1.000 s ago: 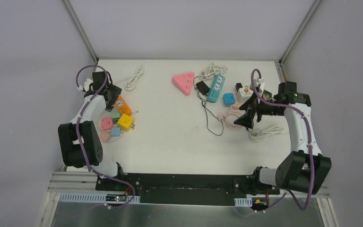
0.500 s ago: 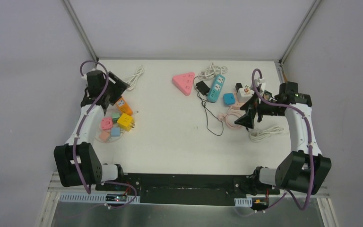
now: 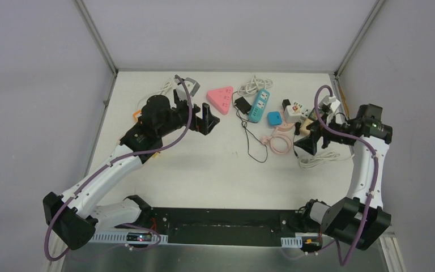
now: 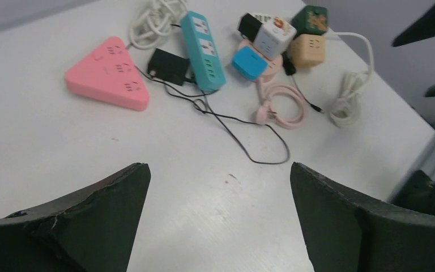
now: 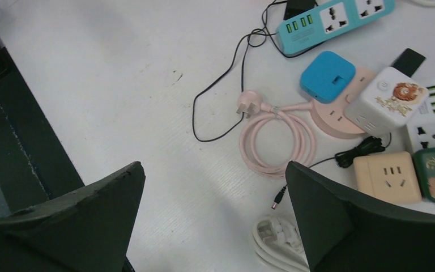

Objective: Pull the plug off the socket
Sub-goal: Reset both arms

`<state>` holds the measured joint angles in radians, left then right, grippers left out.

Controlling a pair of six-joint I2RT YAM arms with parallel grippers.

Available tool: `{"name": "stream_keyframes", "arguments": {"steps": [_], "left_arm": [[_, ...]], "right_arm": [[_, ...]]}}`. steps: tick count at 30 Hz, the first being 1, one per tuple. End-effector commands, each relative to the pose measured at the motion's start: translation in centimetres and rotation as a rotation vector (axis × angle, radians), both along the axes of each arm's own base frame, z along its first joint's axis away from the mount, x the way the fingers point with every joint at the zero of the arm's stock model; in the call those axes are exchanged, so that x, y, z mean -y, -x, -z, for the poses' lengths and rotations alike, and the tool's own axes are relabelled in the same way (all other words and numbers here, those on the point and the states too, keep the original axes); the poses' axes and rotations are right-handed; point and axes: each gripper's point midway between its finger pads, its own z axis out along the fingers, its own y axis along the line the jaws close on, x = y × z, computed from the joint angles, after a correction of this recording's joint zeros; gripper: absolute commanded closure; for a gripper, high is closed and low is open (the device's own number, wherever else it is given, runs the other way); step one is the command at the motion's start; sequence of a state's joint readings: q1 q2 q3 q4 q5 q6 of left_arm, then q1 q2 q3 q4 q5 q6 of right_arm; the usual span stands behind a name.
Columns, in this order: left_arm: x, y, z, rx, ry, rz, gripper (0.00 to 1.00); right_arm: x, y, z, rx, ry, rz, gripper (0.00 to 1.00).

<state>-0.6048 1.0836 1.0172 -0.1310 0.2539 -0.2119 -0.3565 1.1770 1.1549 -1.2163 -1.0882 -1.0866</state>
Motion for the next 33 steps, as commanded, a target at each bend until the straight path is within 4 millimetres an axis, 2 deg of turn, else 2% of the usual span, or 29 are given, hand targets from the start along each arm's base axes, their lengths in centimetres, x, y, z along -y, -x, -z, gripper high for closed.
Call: {"name": "stream_keyframes", "arguments": {"steps": [1,6,9,12,14,16,20,24,27,30,32,33], "left_arm": [[-2.1,-2.0,-3.2,0.213,-0.068,-0.130,0.01],[-1.8,-1.6,-8.1,0.407,0.045,-0.116,0.01],[-1.1,-2.0,-10.8,0.467,0.089,-0.098,0.01],[1.0,-3.0,-11.0,0.431,0.059,-0.028,0.01],[2.6,-3.6,-9.4,0.406,0.011,0.041,0.01],[3.5,-4.3,-6.7,0.381,-0.044,0.070,0.01],[3.0,-6.1,-1.7,0.324,-0.149,0.023,0.01],[2.9,-7.4,2.1,0.290,-0.203,-0.001,0.01],[3.4,-8.1,3.6,0.255,-0.204,0.020,0.01],[3.6,-8.5,4.2,0.230,-0.198,0.026,0.01],[3.2,-8.9,4.4,0.212,-0.189,0.000,0.01],[2.9,-9.0,4.3,0.203,-0.181,-0.009,0.01]], "right_arm": [[1.0,0.3,-2.9,0.082,0.015,0.077,0.00],[2.5,-0.3,-5.1,0.104,0.053,0.254,0.00],[3.1,-1.4,-7.7,0.153,0.002,0.382,0.00],[1.7,-1.0,-9.5,0.146,-0.079,0.329,0.00],[1.1,-1.2,-10.4,0.142,-0.139,0.306,0.00],[0.9,-1.4,-10.8,0.132,-0.175,0.311,0.00],[0.5,-1.5,-10.1,0.131,-0.218,0.229,0.00],[1.2,-1.9,-9.8,0.110,-0.284,0.229,0.00],[2.2,-2.0,-9.7,0.107,-0.331,0.278,0.00],[4.7,-4.0,-10.0,0.365,-0.211,0.274,0.00],[5.6,-4.4,-10.4,0.442,-0.169,0.282,0.00],[6.4,-4.8,-10.4,0.157,-0.410,0.529,0.00]]}}
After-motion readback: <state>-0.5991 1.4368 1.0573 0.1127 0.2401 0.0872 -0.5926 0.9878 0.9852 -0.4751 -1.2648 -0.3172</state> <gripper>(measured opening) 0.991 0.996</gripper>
